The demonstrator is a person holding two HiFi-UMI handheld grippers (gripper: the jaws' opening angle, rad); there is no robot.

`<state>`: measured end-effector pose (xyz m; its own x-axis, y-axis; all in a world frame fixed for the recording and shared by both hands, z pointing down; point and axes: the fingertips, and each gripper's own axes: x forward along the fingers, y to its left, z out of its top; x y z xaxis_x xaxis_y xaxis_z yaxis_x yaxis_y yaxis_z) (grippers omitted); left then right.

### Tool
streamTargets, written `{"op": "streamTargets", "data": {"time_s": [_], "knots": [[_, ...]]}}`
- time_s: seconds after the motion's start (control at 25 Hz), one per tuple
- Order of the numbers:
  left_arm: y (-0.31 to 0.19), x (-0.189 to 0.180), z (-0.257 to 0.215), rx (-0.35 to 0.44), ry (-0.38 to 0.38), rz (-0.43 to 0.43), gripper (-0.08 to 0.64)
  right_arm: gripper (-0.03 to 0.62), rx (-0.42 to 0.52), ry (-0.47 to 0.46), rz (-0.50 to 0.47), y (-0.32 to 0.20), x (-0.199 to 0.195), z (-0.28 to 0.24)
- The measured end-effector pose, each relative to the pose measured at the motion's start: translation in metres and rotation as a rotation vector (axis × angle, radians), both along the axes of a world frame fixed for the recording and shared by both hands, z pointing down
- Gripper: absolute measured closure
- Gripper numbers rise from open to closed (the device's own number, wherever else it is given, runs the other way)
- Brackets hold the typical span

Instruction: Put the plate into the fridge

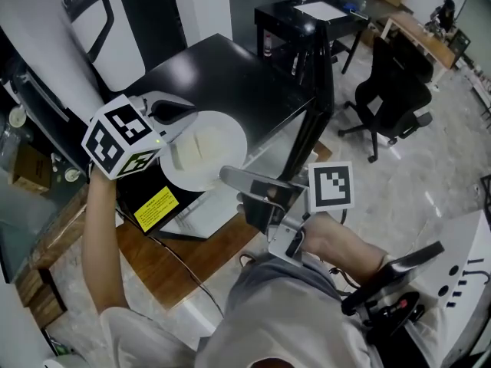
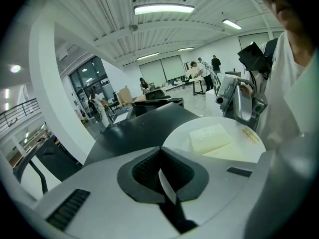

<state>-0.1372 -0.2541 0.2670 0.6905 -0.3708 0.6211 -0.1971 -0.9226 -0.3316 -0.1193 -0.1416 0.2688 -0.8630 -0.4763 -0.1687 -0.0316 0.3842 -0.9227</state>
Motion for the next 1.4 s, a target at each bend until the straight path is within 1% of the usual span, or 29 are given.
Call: {"op": "streamTargets", "data": {"time_s": [0.12,0.24,0.36,0.44,0.56,0.64,0.8,1.0,1.16,1.28,1.4], "knots": [[0.001,0.005,0.002,0.017,-0.011,0.008,0.54,0.514,-0.039,-0.018,0.014,-0.003,0.002,0.008],[0.003,0.006,0.0,-0.001,0.015,0.009,0.54,0.523,-0.08,-0.071,0.016,-0.005,0.004,0.012],[0.004,0.006,-0.001,-0.005,0.028,0.006,0.54,0.531,-0.097,-0.1,0.011,-0.005,0.004,0.013],[0.004,0.005,-0.003,0.026,0.026,-0.005,0.54,0.536,-0.097,-0.107,0.009,-0.004,0.003,0.013],[0.003,0.0,-0.007,0.111,0.007,-0.026,0.54,0.541,-0.1,-0.113,0.005,-0.003,0.002,0.013],[0.003,-0.002,-0.009,0.146,0.011,-0.038,0.54,0.543,-0.102,-0.12,0.003,-0.003,0.003,0.012],[-0.001,-0.005,-0.019,0.186,0.048,-0.062,0.54,0.548,-0.099,-0.141,0.015,-0.004,0.006,0.011],[-0.001,-0.013,-0.021,0.239,0.054,-0.091,0.54,0.549,-0.111,-0.158,0.015,0.001,0.009,0.016],[0.009,-0.02,-0.02,0.254,0.075,-0.121,0.54,0.552,-0.127,-0.169,0.012,0.011,0.011,0.021],[0.018,-0.026,-0.02,0.268,0.072,-0.147,0.54,0.552,-0.131,-0.17,-0.001,0.017,0.011,0.024],[0.025,-0.018,-0.026,0.302,0.061,-0.189,0.54,0.555,-0.138,-0.166,-0.023,0.021,0.024,0.023]]}}
